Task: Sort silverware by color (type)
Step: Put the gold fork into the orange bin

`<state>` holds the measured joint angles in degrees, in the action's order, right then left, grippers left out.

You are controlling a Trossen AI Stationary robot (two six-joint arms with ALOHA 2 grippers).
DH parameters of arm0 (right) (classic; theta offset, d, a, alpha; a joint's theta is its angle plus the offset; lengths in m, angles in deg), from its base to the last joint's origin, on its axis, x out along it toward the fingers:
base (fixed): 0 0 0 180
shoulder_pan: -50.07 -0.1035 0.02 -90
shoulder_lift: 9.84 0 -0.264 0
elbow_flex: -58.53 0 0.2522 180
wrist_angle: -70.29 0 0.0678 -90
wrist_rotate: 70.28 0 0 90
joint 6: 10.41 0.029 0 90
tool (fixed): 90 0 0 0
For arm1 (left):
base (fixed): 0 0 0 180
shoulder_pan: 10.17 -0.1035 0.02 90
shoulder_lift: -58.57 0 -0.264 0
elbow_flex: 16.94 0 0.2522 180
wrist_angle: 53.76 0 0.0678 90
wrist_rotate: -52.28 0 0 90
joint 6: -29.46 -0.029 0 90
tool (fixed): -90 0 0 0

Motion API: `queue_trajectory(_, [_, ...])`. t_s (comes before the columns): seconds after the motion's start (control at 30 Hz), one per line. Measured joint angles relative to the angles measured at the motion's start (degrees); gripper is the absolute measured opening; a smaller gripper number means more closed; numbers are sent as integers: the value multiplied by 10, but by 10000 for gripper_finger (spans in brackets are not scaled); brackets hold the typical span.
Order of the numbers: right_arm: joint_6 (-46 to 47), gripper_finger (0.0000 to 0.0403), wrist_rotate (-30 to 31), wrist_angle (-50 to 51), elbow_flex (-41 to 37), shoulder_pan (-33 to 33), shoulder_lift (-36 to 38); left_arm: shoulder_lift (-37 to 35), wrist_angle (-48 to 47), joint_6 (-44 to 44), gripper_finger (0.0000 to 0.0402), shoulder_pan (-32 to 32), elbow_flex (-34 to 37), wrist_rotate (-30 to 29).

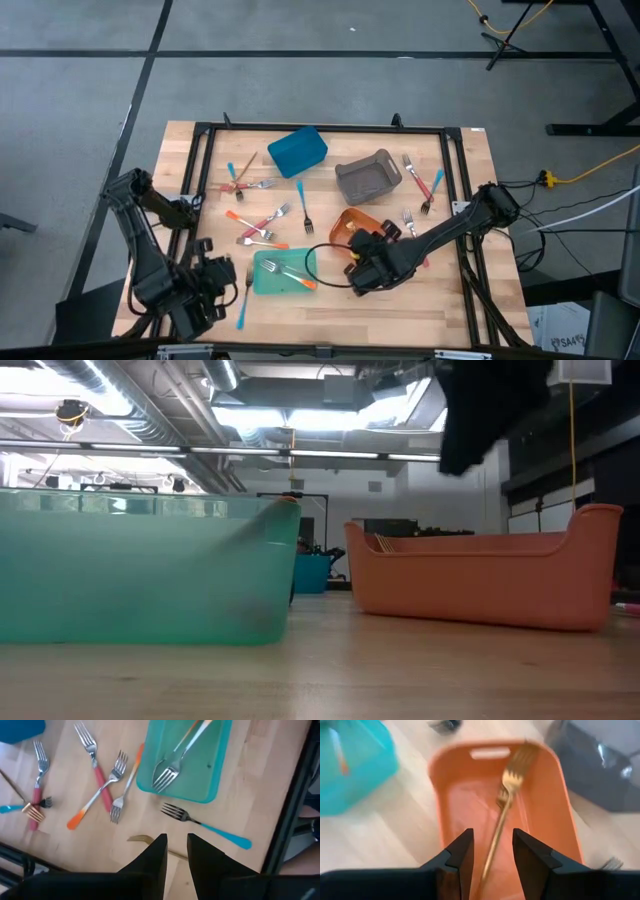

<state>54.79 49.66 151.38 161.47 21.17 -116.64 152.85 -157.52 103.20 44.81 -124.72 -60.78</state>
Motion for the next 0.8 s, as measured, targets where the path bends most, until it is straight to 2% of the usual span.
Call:
queue_trajectory(0.23, [-60, 124, 1, -7, 52, 0, 0, 0, 0, 99, 69, 13, 55, 2])
queue_trajectory(0.5, [-150, 124, -9, -106, 57, 0, 0, 0, 13, 203, 69, 13, 138, 45])
queue_trajectory(0.8, [-208, 124, -25, -173, 57, 0, 0, 1, 114, 279, 69, 13, 233, 80])
